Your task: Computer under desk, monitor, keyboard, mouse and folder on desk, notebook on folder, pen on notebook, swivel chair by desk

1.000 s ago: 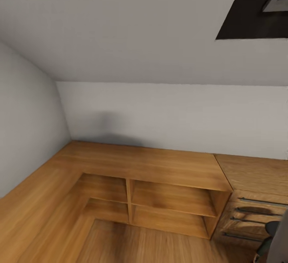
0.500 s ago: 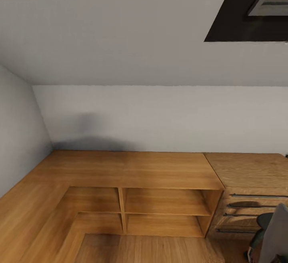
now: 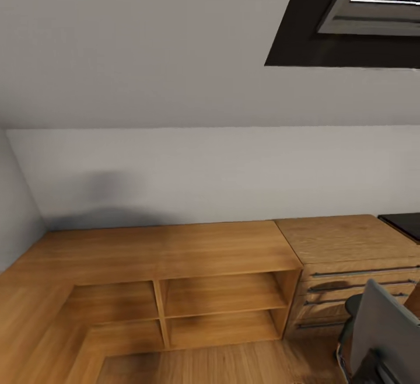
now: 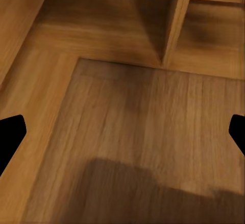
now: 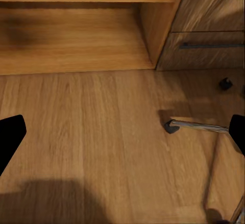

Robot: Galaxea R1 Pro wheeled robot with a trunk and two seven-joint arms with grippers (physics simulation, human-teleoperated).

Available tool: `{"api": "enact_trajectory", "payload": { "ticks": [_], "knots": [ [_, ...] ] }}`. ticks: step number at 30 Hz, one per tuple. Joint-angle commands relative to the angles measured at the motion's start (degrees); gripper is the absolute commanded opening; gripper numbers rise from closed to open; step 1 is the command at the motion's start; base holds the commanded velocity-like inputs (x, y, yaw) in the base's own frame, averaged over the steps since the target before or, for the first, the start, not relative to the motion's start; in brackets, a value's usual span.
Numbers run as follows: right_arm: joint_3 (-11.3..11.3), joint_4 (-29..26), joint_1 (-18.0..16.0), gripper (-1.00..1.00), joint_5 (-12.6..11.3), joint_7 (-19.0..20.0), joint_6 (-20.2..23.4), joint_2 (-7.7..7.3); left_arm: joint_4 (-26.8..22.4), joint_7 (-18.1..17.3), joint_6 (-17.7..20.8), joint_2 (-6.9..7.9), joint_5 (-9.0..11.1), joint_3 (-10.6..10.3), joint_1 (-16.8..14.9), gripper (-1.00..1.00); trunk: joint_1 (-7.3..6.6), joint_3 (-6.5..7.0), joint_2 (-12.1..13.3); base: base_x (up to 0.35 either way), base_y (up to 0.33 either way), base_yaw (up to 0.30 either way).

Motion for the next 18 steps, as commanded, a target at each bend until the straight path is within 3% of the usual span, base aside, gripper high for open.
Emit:
{"api": "enact_trajectory", "payload": {
  "ticks": [1,18],
  "knots": [
    [0.5,0.1,-0.1,1.00,-0.2,-0.3,-0.1,0.04,0.0,0.6,0.0,0.00,0.0,-0.5,0.0,1.00,0.01,-0.03,-0.1,0.000,0.000,-0.234],
    [0.3,0.1,-0.1,1.00,-0.4,-0.4,0.5,0.04,0.0,0.7,0.4,0.12,0.0,-0.4,0.0,1.00,0.01,1.06,-0.1,0.000,0.000,-0.203]
  ]
}}
